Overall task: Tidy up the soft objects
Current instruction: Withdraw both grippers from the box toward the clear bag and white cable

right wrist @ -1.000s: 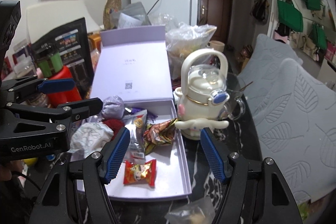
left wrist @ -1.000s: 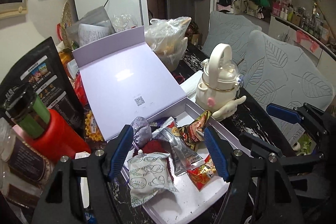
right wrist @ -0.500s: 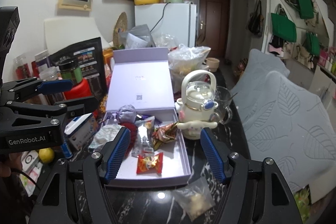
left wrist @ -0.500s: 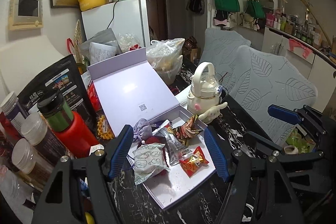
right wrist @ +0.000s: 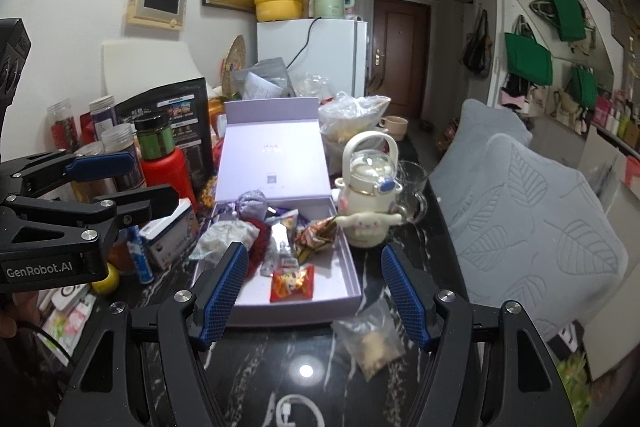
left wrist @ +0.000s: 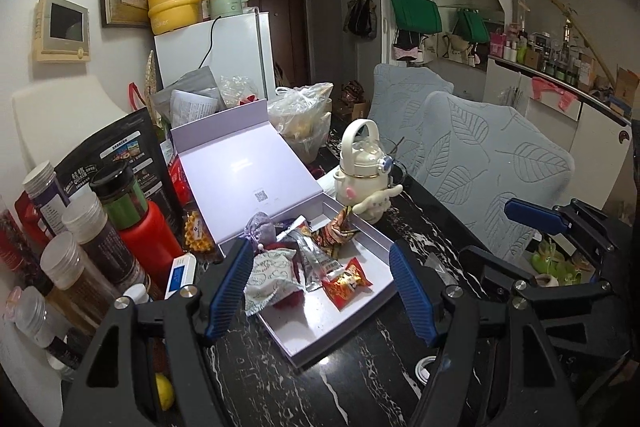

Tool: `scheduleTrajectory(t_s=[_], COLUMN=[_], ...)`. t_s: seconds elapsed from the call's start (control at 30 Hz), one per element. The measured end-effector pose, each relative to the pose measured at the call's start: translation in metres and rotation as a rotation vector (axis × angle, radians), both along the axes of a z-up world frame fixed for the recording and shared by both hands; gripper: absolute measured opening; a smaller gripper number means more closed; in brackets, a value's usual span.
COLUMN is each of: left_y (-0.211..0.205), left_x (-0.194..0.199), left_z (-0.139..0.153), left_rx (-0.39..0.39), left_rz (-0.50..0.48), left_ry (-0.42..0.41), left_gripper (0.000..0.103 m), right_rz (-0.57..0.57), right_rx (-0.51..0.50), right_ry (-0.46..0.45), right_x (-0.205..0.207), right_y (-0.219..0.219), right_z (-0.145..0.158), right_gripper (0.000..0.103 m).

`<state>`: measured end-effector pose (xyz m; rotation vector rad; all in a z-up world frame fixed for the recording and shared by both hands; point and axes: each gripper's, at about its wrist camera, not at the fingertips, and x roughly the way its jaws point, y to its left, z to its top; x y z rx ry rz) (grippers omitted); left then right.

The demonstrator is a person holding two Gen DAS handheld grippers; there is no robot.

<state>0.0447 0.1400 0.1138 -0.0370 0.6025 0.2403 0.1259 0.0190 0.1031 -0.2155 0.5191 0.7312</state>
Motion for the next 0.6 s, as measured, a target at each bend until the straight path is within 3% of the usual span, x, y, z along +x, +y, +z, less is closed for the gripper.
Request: scheduleTrajectory(t_s=[0.6], left_y=[-0.045], left_x=[-0.033], left_z=[-0.034], left_rx=[-0.040], left_rz=[-0.108], left_ry=[0.030], left_gripper=[0.076], right_rz=[-0.097], right_rx=[-0.038], right_ry=[0.035], right_x=[-0.041], right_y=[-0.050], right_z=[-0.031], right_gripper=[0.071])
